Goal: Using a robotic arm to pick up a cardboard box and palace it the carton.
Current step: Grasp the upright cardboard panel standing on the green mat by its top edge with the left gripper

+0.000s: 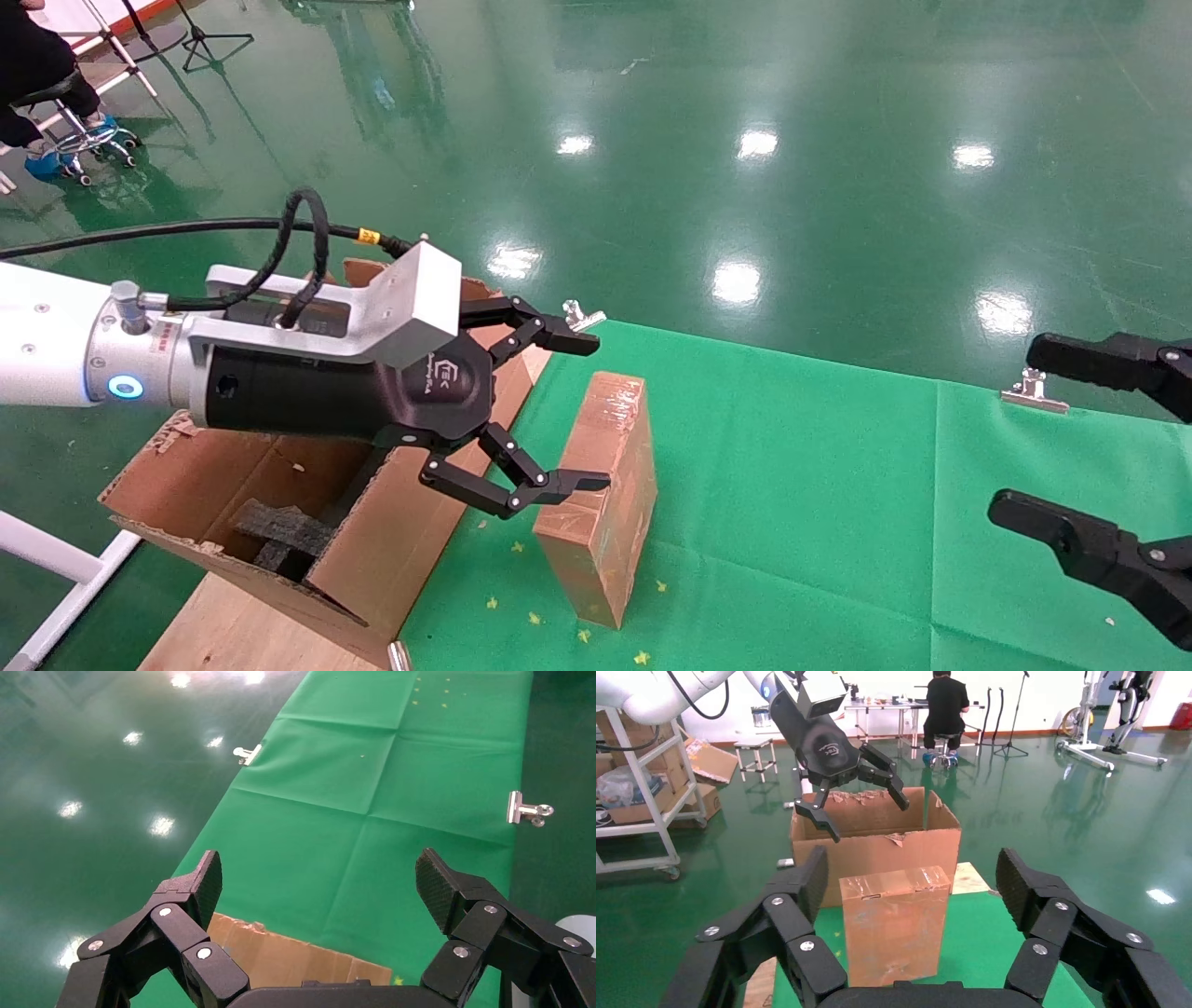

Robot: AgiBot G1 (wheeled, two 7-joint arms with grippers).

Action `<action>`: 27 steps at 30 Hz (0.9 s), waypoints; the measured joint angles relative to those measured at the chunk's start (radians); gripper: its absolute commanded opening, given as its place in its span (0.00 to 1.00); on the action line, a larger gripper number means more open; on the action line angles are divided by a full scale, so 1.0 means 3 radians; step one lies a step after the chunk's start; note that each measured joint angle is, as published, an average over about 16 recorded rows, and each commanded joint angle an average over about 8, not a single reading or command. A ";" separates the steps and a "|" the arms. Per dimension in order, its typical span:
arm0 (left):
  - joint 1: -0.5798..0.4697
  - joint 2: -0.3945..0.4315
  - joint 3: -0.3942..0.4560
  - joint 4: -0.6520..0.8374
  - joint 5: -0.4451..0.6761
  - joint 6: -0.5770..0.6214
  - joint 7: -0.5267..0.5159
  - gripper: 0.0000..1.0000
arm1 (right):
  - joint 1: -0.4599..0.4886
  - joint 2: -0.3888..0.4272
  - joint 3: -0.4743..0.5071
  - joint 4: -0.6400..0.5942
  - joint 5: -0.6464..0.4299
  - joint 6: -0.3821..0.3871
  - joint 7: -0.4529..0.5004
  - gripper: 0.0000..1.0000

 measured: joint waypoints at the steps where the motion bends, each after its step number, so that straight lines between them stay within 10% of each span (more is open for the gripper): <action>1: -0.0024 0.0005 0.0019 0.0001 0.0042 0.0000 -0.0034 1.00 | 0.0000 0.0000 0.0000 0.0000 0.0000 0.0000 0.0000 0.00; 27: -0.1345 0.1018 0.1163 0.0391 0.1816 0.0418 -0.2778 1.00 | 0.0000 0.0000 0.0000 0.0000 0.0000 0.0000 0.0000 0.00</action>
